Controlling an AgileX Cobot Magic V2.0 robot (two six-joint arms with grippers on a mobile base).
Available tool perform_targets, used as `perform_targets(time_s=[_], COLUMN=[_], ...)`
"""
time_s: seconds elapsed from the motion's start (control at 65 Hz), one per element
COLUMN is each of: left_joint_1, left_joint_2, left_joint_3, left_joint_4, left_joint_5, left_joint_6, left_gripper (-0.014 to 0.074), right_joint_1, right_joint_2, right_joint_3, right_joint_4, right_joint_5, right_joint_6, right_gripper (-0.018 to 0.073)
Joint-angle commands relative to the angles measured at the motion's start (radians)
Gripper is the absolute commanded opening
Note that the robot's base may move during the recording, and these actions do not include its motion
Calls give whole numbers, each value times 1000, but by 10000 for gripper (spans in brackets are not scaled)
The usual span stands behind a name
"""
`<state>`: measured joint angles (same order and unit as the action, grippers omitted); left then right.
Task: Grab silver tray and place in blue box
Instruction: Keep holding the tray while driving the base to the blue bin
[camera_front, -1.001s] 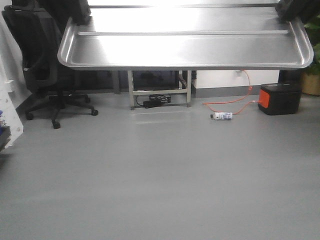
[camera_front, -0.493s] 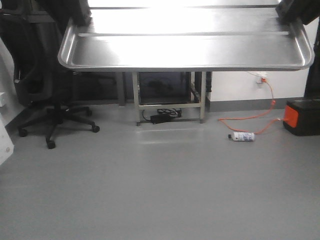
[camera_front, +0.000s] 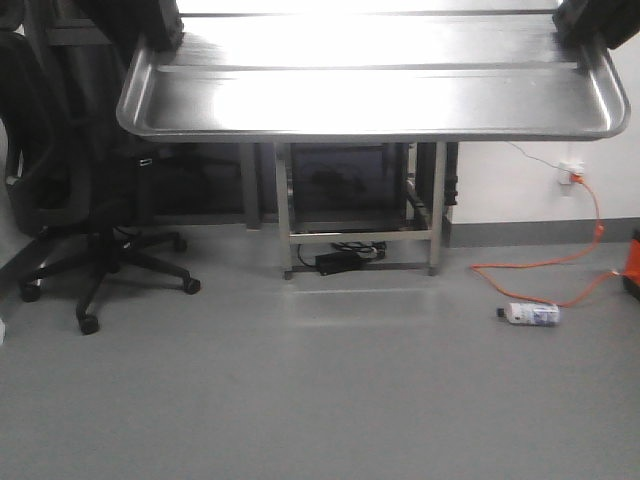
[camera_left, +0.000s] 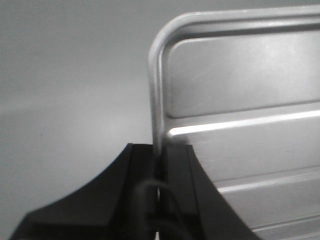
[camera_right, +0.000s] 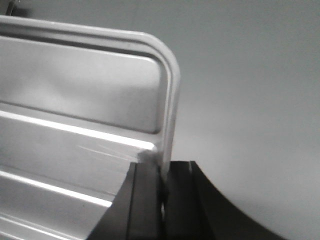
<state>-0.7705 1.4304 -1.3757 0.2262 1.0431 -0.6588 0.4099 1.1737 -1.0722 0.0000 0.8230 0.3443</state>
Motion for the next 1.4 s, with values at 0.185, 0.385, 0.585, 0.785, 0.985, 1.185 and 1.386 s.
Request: perform_targets(time_s=[0.185,0.385,0.585,0.785,0.985,1.185,1.386], left_joint_1=[-3,-3,-3,-3,-3,-3,-3], left_joint_2=[-36,-36,-36,-36,-36,-36,-36], left_joint_3=[-25,-25,-25,-25,-25,-25,-25], left_joint_4=[56,56,56,47,45,45,45], left_joint_5=[19,19,19,19,19,19,19], left_joint_6=[14,14,14,14,14,14,14], left_gripper=[-105,-105,-105,-105,-105,-105,-105], right_joint_1=[-8,-8,-8,-8,-8,-8,-8], right_joint_2=[-26,-26,-26,-26,-26,-26,-26], right_joint_3=[-33,-33,-33,-33,-33,-33,-33], right_joint_4=[-54,-54,-54,-54,-54,-54,-54], right_joint_5=[-53,-53,-53,-53,-53,-53,-53], right_joint_6=[-11,-11,-11,-11,-11,-11,-11], right_gripper=[58,58,58,58,58,58,58])
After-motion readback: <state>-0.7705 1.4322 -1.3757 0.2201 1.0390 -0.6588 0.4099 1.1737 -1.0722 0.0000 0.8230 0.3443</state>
